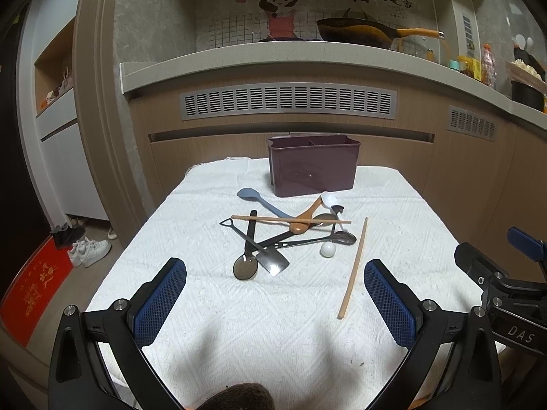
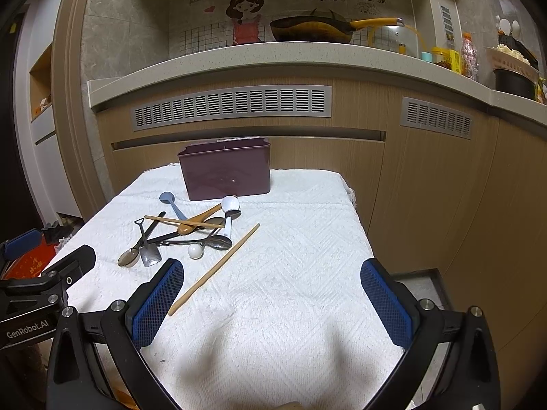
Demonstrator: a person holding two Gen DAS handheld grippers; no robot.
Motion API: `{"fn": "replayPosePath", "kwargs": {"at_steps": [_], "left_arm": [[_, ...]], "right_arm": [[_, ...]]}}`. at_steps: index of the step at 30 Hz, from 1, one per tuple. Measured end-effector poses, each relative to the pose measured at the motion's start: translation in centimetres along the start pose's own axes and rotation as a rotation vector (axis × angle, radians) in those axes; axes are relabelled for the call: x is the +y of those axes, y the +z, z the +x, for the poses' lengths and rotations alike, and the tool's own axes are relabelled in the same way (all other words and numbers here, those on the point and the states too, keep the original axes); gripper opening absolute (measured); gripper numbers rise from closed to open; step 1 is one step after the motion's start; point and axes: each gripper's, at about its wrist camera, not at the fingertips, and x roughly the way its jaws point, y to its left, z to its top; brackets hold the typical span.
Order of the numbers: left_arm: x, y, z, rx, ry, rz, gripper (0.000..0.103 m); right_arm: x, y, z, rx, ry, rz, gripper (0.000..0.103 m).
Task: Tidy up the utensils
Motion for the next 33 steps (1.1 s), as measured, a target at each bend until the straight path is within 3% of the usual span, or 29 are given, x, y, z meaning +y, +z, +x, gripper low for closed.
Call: {"fn": "replayPosePath", "kwargs": {"at_steps": [33], "left_arm": [[0.15,0.01,-0.24,0.006,0.0,0.001,0.103]], "right_arm": [[0.48,-0.12,-0.24,-0.008,-0.006,-0.013,0.103]]}}
